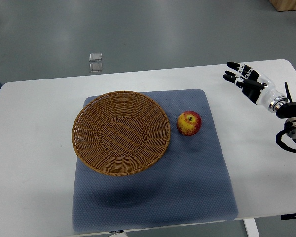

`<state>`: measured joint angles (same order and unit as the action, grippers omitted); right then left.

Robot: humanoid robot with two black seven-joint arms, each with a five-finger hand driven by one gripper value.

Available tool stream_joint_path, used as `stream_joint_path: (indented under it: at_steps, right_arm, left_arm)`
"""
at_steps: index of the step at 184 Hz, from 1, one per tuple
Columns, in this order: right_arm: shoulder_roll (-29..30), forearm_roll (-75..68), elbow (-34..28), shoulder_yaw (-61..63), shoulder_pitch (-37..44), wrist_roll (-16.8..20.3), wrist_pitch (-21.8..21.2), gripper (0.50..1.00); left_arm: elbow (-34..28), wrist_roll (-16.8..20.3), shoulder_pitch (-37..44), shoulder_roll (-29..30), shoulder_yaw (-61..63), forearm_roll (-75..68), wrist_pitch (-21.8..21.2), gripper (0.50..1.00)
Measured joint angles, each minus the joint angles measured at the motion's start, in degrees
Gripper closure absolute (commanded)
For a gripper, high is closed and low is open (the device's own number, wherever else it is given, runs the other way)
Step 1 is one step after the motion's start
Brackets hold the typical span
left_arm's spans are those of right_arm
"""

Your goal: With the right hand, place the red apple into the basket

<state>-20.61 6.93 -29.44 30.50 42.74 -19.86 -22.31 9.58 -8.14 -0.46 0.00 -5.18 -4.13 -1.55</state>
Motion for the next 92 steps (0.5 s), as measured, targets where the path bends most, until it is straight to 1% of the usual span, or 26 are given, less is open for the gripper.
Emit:
stream_joint_path:
  at_steps: [45, 77, 92]
  right_arm:
    - [0.2, 0.0, 0.1, 0.1, 0.1, 0.0, -0.2, 0.576]
    - [0.3, -0.1, 0.1, 0.2, -0.2, 0.0, -1.5, 0.576]
    - [0.5, -0.2, 0.2, 0.2, -0.2, 0.0, -1.5, 0.576]
  left_arm:
    - [0.1, 0.0, 0.5, 0.0, 0.1, 0.0, 0.0, 0.500]
    - [0.2, 0.1, 0.4, 0.0, 0.1, 0.0, 0.1, 0.500]
    - [0.1, 0.1, 0.4, 0.0, 0.1, 0.0, 0.1, 0.500]
